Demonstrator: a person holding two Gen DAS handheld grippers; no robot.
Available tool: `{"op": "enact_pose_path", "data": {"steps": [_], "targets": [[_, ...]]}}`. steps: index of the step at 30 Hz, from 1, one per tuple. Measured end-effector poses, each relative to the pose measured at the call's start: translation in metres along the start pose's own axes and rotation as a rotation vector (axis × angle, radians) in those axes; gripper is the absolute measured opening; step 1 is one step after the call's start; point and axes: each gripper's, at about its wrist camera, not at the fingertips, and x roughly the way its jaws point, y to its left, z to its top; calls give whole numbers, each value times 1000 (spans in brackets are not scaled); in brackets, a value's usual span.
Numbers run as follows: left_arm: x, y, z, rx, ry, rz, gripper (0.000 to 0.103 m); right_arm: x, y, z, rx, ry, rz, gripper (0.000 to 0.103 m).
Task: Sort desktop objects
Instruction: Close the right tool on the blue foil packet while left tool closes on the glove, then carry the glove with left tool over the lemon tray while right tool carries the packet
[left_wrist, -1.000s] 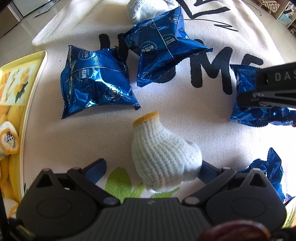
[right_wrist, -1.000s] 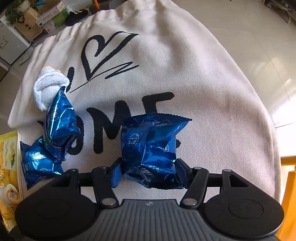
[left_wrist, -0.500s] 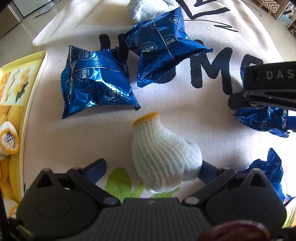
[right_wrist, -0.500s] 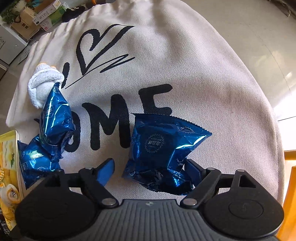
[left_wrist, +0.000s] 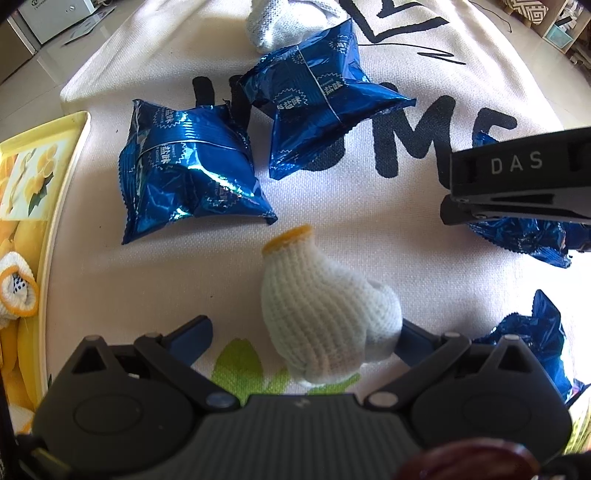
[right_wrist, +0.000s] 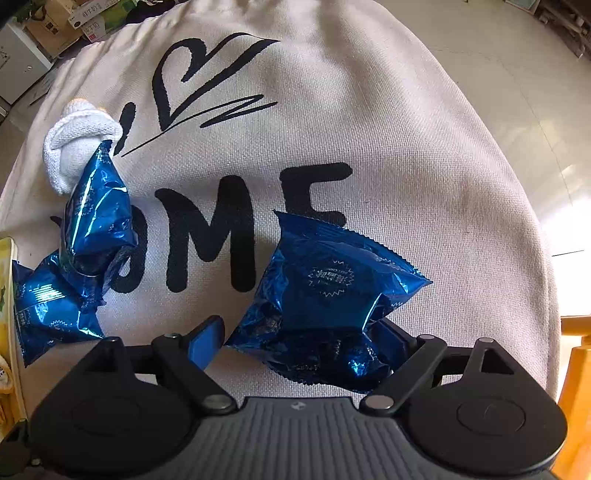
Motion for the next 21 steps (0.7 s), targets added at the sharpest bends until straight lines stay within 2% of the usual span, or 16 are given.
{"op": "enact_pose_path", "data": {"steps": [7, 12, 14, 15, 21], "targets": [[-3, -6, -8, 28, -34, 15, 102, -4, -6, -3, 16, -10, 3, 86], [-12, -7, -14, 39, -73, -15, 78, -13, -6, -7, 7, -54, 13, 84], [-16, -5, -14, 26, -77, -45, 66, -18, -6, -8, 6, -72, 18, 84], [-19, -3, -13, 13, -72, -66, 63, -20, -6, -8, 4, -79, 22, 84], [-40, 7, -6, -35, -103, -118, 63, -42, -11, -5, 26, -113, 70, 84]]}}
